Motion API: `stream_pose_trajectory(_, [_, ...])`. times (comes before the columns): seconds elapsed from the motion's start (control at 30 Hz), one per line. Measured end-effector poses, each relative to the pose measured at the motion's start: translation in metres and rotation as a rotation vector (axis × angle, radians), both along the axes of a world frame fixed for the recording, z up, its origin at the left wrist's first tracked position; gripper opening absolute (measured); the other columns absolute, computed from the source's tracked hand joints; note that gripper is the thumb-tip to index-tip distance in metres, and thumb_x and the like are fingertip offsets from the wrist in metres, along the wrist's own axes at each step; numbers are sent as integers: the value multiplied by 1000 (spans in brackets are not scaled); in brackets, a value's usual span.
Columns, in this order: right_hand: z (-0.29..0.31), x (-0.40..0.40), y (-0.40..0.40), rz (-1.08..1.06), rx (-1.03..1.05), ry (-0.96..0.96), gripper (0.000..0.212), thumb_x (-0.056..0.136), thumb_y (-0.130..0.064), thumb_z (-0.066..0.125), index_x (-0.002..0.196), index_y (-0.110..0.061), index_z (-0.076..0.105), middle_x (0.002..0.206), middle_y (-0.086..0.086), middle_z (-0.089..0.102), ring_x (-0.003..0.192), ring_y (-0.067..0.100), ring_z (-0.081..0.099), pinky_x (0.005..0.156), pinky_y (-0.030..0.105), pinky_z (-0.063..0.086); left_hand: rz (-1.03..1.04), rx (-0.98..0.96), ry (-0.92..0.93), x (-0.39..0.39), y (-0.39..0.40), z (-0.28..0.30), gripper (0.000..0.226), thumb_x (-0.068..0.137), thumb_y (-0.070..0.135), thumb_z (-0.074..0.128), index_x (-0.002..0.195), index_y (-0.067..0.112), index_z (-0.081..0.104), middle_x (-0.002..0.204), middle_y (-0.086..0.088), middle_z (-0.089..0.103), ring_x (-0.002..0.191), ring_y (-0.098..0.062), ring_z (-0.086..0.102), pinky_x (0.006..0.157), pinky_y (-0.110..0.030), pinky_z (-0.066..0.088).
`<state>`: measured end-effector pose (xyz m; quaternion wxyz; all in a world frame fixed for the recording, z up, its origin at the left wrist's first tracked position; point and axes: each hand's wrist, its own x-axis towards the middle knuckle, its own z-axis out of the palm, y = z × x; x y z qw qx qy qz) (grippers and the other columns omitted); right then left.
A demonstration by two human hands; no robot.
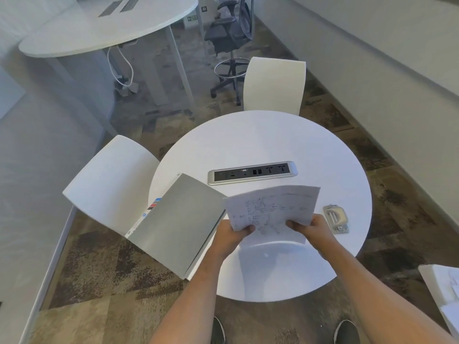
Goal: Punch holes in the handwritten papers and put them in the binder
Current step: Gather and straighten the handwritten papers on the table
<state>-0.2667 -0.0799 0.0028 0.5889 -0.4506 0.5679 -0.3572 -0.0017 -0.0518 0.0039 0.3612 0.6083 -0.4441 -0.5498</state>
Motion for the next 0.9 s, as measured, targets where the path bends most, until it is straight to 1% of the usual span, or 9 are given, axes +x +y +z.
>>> stream_pose_trajectory(0.13, [-5, 2, 3, -18, 42, -28, 19, 88, -10, 79, 103, -21, 73, 102, -4, 78, 93, 12, 74, 71, 19, 57, -5, 49, 5, 0, 2, -5, 32, 88, 30, 80, 118, 21, 78, 114, 5, 78, 109, -17, 74, 100, -45, 57])
stream_pose_trajectory(0.3, [-14, 4, 2, -111, 32, -55, 24, 92, -16, 76, 115, -14, 71, 107, 6, 79, 96, 27, 77, 82, 45, 62, 142, 84, 62, -8, -1, -11, 20, 92, 22, 77, 108, 11, 80, 106, -3, 80, 104, -25, 76, 95, -43, 60])
stream_pose_trajectory(0.43, [-32, 9, 2, -139, 85, 107, 29, 96, -16, 69, 124, -13, 60, 118, 8, 73, 101, 29, 72, 90, 51, 60, 277, 182, 59, -15, 8, -29, 13, 91, 16, 77, 86, 5, 75, 94, -5, 80, 88, -24, 73, 81, -35, 58])
stream_pose_trajectory(0.5, [-41, 9, 3, -112, 145, 188, 33, 97, -17, 68, 127, -13, 56, 118, 8, 69, 102, 30, 70, 91, 52, 59, 294, 245, 0, -18, 13, -37, 12, 91, 12, 75, 83, 3, 74, 90, -4, 80, 84, -25, 74, 76, -35, 59])
stream_pose_trajectory(0.6, [-51, 8, 5, -53, 189, 347, 35, 94, -20, 70, 126, -13, 57, 117, 7, 69, 100, 27, 69, 86, 45, 59, 288, 294, -107, -20, 18, -46, 7, 89, 10, 74, 87, 3, 75, 88, -3, 80, 85, -28, 75, 75, -36, 60])
stream_pose_trajectory(0.67, [-53, 6, 5, -39, 184, 456, 36, 94, -19, 70, 127, -10, 58, 119, 8, 68, 95, 23, 67, 72, 32, 56, 286, 297, -168, -22, 21, -49, 5, 89, 8, 73, 84, 7, 73, 82, 1, 76, 80, -24, 73, 67, -27, 57])
stream_pose_trajectory(0.73, [-55, 4, 4, -39, 175, 542, 39, 95, -16, 68, 131, -9, 58, 116, 8, 66, 87, 18, 61, 60, 22, 45, 268, 294, -226, -25, 22, -50, 6, 91, 7, 71, 86, 10, 73, 78, 4, 71, 73, -18, 67, 57, -20, 47])
stream_pose_trajectory(0.8, [-59, -1, 3, -69, 187, 600, 40, 95, -16, 67, 134, -12, 58, 111, 5, 67, 84, 17, 61, 67, 26, 45, 253, 304, -263, -26, 24, -53, 6, 92, 8, 69, 97, 9, 73, 86, 1, 72, 75, -15, 66, 56, -17, 44])
stream_pose_trajectory(0.9, [-62, -15, 0, -150, 190, 668, 35, 94, -18, 65, 128, -17, 63, 107, 3, 74, 89, 20, 69, 83, 36, 55, 243, 314, -308, -27, 24, -56, 13, 93, 10, 68, 105, 9, 72, 99, -3, 74, 86, -19, 67, 61, -21, 45])
